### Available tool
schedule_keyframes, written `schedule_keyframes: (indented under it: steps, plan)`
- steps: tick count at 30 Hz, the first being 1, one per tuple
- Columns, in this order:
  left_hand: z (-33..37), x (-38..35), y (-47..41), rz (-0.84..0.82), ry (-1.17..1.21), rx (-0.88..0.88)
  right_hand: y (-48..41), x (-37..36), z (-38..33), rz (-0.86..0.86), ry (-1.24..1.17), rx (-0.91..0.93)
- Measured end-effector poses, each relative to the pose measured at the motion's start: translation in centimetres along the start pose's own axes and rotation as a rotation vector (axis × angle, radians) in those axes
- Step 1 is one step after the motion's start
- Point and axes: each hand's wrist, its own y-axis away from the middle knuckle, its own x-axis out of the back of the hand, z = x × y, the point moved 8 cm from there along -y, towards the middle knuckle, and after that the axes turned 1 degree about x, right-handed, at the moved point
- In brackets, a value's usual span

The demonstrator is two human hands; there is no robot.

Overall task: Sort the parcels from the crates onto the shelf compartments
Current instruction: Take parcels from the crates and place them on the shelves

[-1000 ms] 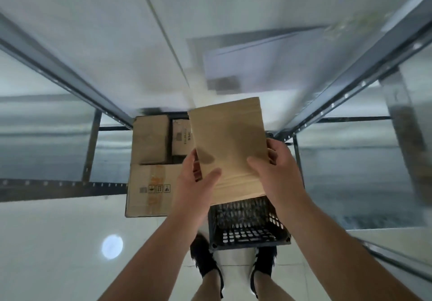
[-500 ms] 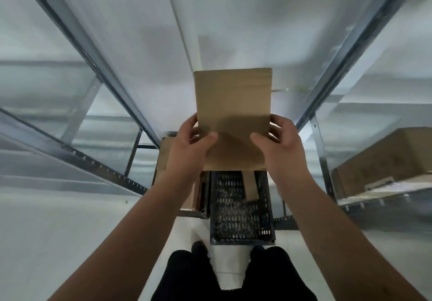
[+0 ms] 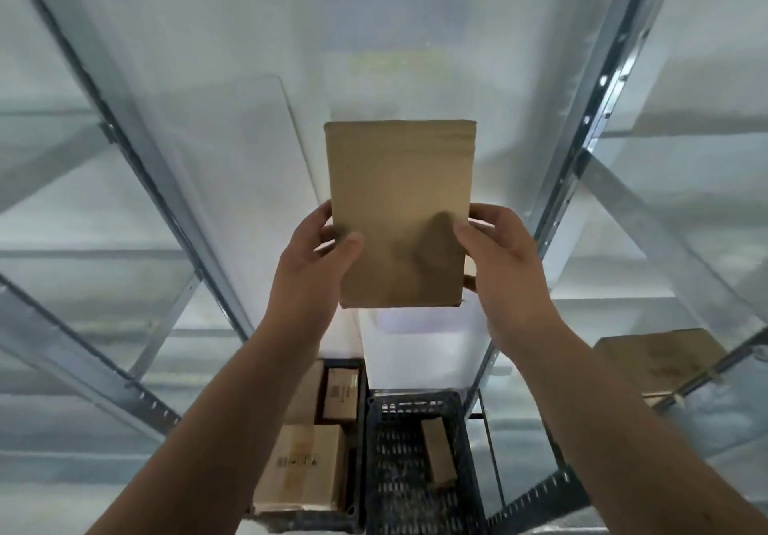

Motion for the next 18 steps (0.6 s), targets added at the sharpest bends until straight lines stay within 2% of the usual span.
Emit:
schedule_keyframes:
  steps: [11, 18]
  plan:
    - [13.2, -0.6, -3.4, -0.019, 0.087, -0.252, -3.6, -0.4, -13.1, 0.036, -0.073, 0.232]
    - [17.6, -0.5, -4.7, -0.03, 0.148, -0.321, -4.6, -1.2, -18.2, 0.022, -0.195, 0.257]
